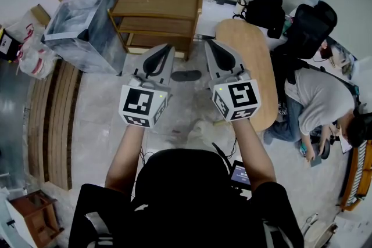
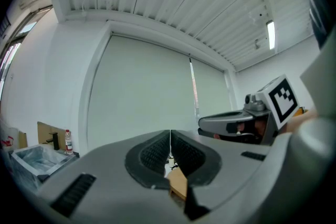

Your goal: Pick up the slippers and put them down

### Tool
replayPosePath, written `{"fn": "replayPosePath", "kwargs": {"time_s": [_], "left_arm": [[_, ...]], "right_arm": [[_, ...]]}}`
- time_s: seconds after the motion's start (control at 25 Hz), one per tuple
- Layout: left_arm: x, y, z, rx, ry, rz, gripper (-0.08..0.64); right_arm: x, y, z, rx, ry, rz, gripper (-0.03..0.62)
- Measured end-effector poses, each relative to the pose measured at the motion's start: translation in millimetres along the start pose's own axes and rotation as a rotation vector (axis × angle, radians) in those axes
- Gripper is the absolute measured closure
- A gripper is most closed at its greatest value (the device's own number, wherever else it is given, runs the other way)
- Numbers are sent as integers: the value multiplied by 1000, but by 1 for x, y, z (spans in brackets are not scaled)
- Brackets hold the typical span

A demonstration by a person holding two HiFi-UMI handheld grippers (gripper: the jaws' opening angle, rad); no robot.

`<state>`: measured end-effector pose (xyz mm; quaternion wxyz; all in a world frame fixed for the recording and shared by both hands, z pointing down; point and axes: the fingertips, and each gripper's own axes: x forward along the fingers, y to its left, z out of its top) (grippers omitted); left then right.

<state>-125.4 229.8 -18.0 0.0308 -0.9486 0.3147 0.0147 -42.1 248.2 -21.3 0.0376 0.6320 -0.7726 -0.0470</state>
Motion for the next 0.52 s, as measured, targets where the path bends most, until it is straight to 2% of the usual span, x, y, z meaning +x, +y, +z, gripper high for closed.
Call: {"fn": "replayPosePath", "kwargs": {"time_s": [0.52], "left_arm": [[-15, -2, 6, 5, -11, -4, 554]], "right_arm": [[-8, 14, 5, -5, -5, -2, 594]]}}
